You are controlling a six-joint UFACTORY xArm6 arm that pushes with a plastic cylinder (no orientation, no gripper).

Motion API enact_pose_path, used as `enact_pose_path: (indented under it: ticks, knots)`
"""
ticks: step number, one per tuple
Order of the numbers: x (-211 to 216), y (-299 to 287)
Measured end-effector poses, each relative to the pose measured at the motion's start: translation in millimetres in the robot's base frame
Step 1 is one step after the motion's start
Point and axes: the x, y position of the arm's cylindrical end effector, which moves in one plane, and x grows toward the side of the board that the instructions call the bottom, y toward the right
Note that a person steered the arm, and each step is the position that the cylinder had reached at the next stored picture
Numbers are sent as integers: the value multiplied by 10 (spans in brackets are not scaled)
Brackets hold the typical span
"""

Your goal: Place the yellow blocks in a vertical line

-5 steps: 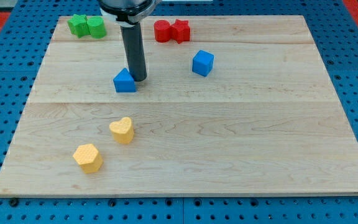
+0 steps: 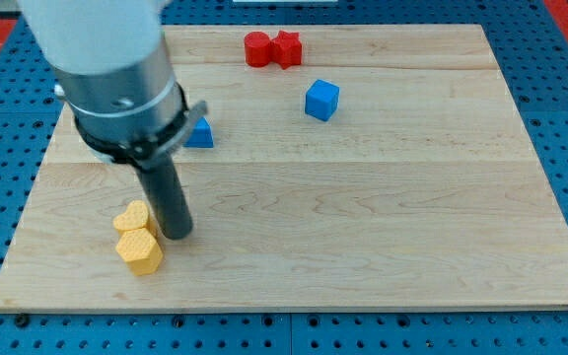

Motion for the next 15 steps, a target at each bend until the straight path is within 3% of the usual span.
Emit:
enact_pose_path:
  ticks: [2, 3, 5, 8, 9, 10, 13, 15]
  knots:
    - [91, -814]
    - [-90, -859]
    - [-48, -648]
    - [-1049, -1055]
    - [-645, -816]
    - [-656, -363]
    - [-1766, -1562]
    - [-1456, -1731]
